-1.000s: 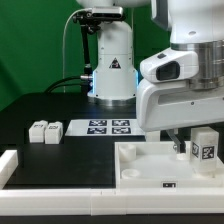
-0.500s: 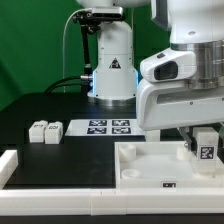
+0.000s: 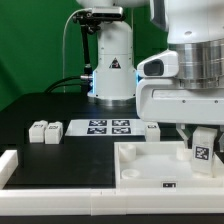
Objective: Assemble one leg
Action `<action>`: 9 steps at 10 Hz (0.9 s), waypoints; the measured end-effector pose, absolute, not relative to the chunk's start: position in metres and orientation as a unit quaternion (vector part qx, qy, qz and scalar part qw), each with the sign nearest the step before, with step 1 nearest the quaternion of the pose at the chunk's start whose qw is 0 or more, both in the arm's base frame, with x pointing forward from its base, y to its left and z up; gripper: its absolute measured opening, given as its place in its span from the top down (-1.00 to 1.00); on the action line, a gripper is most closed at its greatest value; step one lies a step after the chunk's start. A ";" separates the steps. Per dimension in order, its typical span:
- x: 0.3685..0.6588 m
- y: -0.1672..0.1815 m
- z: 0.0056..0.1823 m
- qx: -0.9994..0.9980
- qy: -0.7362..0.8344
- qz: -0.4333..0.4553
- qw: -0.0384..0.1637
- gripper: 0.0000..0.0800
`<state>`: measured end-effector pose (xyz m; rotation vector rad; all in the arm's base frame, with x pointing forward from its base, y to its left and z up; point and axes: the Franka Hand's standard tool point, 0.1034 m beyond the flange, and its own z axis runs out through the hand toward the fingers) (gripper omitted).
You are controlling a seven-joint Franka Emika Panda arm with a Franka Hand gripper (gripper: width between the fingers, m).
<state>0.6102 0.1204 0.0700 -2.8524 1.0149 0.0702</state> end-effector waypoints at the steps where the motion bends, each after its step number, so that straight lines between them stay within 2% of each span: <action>1: 0.611 0.119 0.069 -0.916 0.396 0.027 0.057 0.27; 4: 0.611 0.120 0.069 -0.831 0.553 0.037 0.054 0.27; 7: 0.611 0.120 0.069 -0.839 0.540 0.037 0.054 0.27; 9: 0.611 0.122 0.069 -0.846 0.529 0.036 0.055 -0.52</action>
Offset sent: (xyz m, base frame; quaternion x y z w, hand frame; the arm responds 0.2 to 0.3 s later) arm 0.0002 -0.0009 0.0016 -0.0125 0.0065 0.2937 0.9558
